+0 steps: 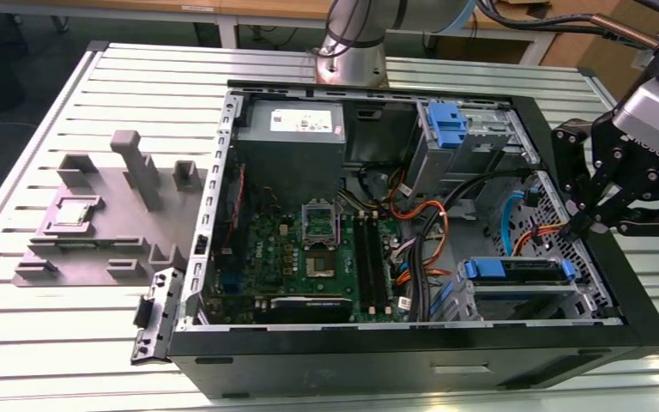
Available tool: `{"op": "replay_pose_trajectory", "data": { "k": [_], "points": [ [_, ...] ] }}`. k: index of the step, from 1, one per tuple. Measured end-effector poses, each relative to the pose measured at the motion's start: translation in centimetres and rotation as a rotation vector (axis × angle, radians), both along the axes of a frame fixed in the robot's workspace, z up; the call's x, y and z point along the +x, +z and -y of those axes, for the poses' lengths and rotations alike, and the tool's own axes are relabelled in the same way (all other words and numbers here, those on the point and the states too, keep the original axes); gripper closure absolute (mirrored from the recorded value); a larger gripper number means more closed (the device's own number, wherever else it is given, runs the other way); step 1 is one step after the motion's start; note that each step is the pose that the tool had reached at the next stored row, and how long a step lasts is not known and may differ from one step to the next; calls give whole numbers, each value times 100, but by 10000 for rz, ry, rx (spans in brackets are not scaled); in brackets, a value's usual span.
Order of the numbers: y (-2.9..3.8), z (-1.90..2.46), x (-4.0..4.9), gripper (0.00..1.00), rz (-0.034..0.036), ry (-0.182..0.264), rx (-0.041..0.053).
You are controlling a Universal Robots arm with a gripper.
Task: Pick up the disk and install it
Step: 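Insert the first disk wire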
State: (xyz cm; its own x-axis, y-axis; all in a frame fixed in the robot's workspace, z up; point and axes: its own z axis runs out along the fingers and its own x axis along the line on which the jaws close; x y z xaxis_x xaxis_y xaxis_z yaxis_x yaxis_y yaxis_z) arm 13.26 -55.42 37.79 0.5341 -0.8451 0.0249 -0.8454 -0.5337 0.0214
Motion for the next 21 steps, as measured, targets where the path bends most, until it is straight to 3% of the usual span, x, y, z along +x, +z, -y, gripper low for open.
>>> {"op": "replay_pose_trajectory", "data": {
  "k": [6,13,21],
  "points": [
    [0,0,0,90,0,51,1],
    [-7,1,1,90,8,1029,-1],
    [-7,-9,27,90,55,1100,-3]
  ]
}}
